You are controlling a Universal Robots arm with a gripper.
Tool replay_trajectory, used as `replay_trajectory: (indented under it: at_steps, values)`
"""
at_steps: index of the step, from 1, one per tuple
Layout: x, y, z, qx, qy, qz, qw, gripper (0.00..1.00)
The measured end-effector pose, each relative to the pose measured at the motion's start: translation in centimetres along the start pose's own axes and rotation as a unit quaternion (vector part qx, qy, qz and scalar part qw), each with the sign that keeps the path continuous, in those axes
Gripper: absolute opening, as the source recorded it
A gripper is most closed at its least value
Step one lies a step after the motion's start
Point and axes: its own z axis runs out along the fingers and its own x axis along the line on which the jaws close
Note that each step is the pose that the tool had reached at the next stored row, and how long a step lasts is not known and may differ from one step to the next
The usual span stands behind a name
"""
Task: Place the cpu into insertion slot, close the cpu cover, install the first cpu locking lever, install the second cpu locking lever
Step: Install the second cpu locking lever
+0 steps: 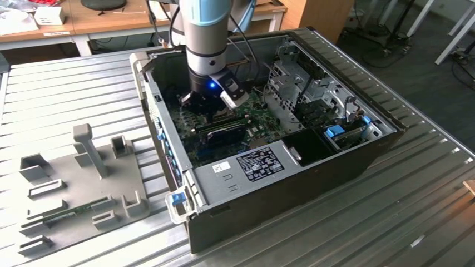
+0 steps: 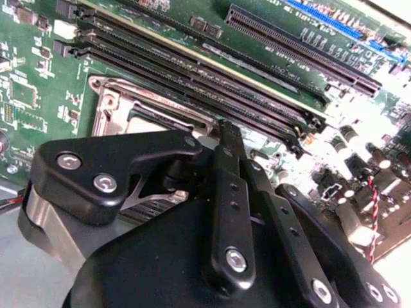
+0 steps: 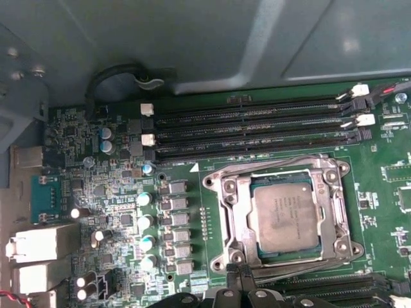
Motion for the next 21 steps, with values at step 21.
replay_trajectory:
  at_steps: [21]
  values:
    - [0.31,-0.07,0.3,-0.0016,0.0,0.0,1.0,0.1]
